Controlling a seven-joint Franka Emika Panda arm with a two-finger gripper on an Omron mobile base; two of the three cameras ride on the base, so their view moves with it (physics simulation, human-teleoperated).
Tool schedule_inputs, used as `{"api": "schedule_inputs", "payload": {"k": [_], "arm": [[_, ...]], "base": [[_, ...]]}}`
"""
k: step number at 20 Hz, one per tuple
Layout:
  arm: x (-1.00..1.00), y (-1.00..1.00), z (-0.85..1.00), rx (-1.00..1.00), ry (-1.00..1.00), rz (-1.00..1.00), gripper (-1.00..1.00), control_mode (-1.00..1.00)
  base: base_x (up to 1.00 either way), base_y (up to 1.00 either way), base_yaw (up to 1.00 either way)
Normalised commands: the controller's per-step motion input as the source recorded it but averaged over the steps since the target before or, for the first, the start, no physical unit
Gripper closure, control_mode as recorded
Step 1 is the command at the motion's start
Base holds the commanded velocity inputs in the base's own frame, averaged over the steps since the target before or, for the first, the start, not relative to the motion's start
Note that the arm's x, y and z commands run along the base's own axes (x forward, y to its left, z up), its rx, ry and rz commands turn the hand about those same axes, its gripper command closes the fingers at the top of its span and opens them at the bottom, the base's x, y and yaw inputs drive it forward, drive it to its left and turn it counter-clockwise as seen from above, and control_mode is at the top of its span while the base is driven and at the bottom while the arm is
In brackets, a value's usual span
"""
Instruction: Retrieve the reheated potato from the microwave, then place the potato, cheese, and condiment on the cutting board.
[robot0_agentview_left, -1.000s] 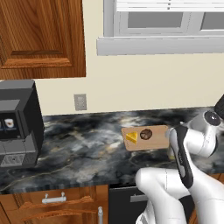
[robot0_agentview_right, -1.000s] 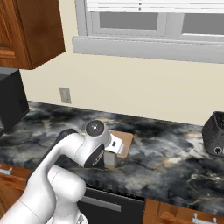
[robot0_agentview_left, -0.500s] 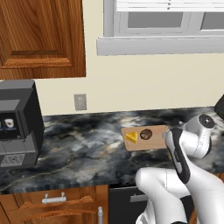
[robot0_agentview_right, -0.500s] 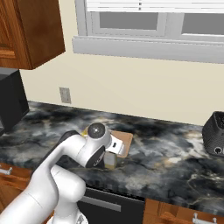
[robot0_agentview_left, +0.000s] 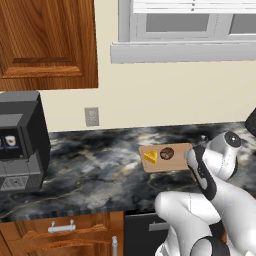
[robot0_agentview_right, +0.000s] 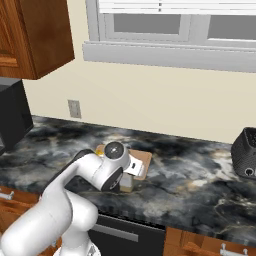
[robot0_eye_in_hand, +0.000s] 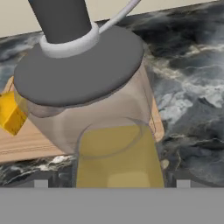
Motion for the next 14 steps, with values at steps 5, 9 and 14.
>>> {"api": "schedule_inputs", "payload": {"k": [5,9,14], "arm": [[0.03,-0.04,-0.03,0.00,0.00,0.02,1.00,-1.00],[-0.24,-0.01,0.44,0.00,-0.02,0.03,1.00,-1.00],[-0.02,0.00,0.87,0.02,-0.05,0.02,1.00,-1.00]], "base": [[0.00,0.00,0.00],[0.00,0.00,0.00],[0.00,0.00,0.00]]}}
